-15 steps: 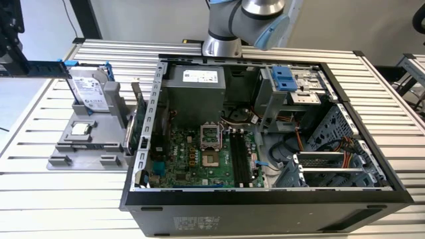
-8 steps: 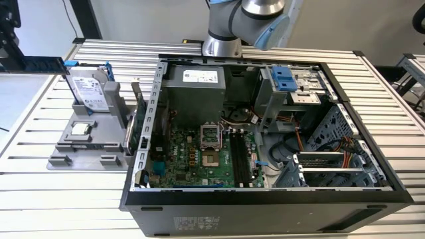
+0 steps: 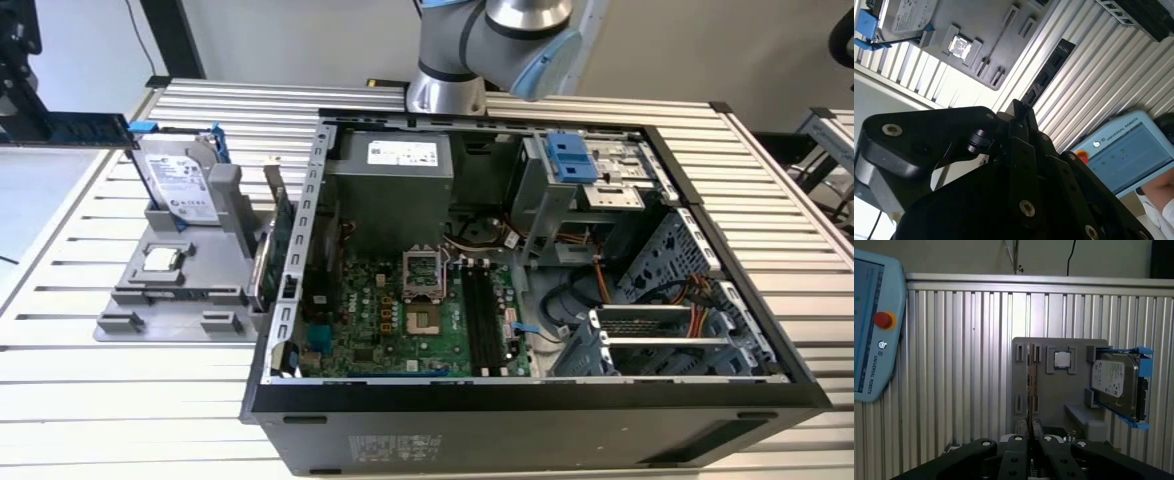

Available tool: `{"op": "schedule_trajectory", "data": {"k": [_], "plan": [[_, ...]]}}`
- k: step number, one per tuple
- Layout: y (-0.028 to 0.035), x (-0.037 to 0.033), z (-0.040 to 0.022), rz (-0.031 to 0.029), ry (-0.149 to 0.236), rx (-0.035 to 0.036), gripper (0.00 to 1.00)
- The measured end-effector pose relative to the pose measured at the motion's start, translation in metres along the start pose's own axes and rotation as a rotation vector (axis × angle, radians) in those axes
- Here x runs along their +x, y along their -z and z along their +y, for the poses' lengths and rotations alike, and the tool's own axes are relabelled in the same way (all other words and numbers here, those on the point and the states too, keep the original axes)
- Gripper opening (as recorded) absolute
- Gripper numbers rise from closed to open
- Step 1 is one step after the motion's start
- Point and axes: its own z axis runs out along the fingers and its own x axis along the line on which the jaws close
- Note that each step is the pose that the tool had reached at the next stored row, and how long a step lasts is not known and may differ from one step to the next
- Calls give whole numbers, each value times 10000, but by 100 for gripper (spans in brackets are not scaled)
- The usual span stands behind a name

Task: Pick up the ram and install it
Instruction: 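Pick up the ram and move it above insertion slot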

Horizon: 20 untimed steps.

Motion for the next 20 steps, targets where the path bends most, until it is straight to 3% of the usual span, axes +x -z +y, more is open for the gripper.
{"op": "schedule_trajectory", "data": {"k": [11, 20], "plan": [[0, 1, -136, 0, 0, 0, 0], [-13, 1, -156, 0, 1, -1, 0]]}}
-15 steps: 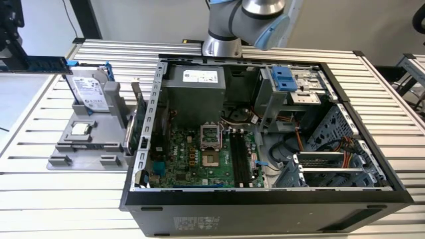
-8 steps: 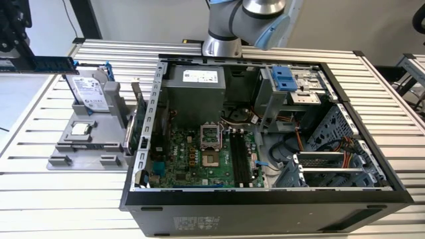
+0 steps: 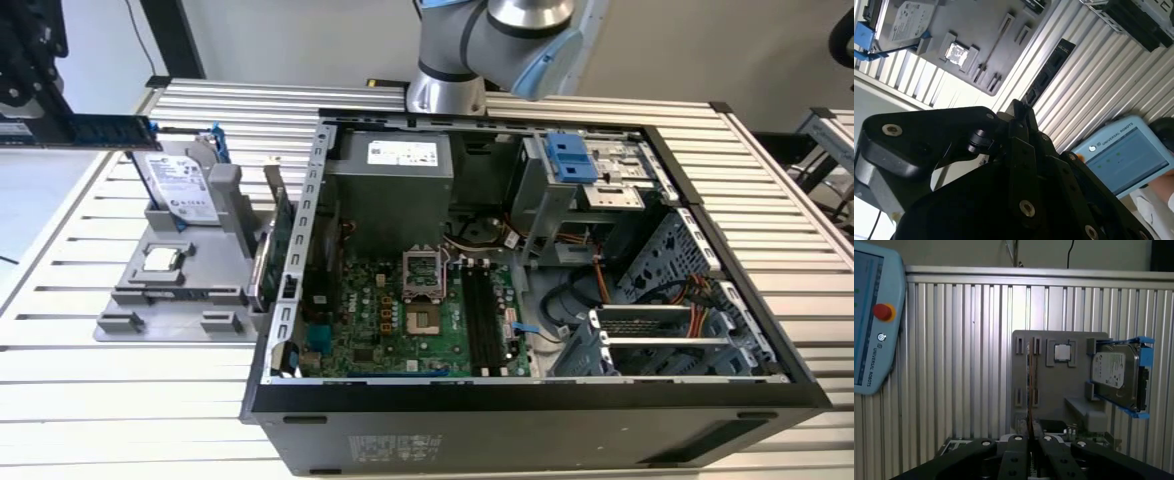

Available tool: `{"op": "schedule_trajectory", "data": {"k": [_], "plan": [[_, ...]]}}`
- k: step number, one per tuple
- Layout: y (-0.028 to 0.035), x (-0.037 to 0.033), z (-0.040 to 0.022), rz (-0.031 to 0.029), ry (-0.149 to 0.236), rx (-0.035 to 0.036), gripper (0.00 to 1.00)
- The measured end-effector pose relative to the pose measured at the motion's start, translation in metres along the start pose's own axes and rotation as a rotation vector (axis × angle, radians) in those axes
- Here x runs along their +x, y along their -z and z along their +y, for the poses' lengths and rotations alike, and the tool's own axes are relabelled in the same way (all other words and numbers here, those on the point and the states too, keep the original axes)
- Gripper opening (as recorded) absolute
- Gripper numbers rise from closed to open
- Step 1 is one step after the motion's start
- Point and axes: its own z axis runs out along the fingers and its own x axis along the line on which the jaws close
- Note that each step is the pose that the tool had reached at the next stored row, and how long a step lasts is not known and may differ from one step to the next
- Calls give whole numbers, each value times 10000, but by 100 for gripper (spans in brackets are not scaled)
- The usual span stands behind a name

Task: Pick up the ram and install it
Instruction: 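Pick up the ram and move it above insertion slot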

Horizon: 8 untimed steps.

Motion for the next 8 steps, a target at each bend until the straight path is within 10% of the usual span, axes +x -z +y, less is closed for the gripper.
{"op": "schedule_trajectory", "data": {"k": [8], "plan": [[-32, 1, -120, 0, -1, 1, 0]]}}
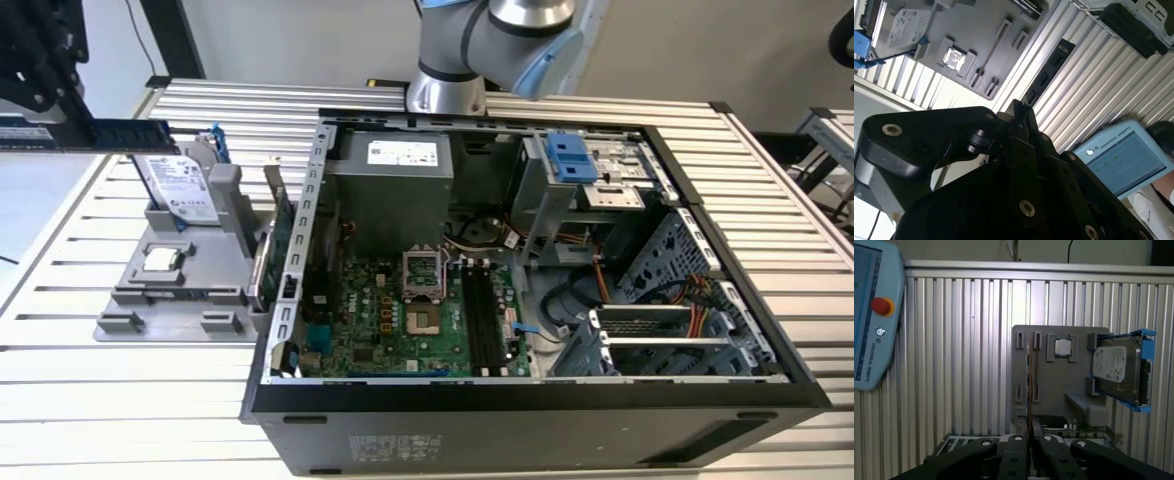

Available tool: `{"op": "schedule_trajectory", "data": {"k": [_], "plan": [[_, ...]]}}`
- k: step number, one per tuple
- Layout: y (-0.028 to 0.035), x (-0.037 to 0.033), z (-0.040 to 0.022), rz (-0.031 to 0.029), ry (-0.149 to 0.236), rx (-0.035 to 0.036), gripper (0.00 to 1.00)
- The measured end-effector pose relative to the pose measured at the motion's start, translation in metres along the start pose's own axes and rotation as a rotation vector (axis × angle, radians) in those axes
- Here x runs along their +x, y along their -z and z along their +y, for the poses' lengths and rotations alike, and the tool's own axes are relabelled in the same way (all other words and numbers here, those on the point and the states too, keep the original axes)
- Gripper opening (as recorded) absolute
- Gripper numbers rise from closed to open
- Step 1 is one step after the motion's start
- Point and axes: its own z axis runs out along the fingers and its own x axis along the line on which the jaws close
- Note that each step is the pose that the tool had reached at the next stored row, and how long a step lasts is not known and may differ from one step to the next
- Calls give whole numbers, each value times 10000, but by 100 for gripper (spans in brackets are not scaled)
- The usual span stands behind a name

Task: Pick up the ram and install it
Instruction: 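Pick up the ram and move it above insertion slot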

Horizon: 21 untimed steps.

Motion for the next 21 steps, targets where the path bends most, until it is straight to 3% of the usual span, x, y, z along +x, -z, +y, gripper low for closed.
{"op": "schedule_trajectory", "data": {"k": [21], "plan": [[-61, 2, -420, 0, 0, 0, 0]]}}
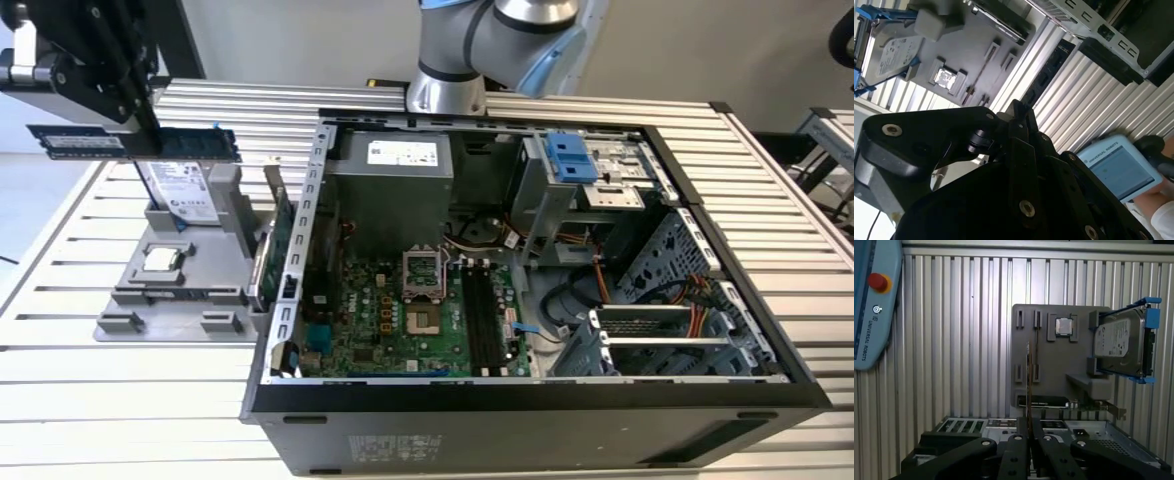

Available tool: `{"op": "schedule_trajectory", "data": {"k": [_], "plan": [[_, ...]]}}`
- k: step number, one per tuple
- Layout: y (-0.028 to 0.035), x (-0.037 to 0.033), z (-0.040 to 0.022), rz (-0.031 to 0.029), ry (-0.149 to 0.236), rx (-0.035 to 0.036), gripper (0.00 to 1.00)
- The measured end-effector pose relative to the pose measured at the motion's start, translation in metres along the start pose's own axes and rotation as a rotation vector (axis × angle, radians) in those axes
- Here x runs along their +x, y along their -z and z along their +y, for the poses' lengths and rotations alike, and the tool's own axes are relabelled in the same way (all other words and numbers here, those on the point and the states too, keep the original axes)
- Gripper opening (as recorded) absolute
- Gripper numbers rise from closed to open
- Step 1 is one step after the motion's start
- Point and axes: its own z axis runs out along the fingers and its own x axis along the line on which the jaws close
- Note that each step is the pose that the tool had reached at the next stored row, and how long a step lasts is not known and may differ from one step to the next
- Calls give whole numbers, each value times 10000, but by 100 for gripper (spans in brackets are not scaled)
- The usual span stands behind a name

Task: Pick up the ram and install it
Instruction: 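Pick up the ram and move it above insertion slot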

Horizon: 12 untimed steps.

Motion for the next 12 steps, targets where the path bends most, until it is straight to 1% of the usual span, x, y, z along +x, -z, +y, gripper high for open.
{"op": "schedule_trajectory", "data": {"k": [8, 12], "plan": [[-14, 0, -136, 0, 0, -1, 0], [-21, 1, -219, 0, 0, -1, 0]]}}
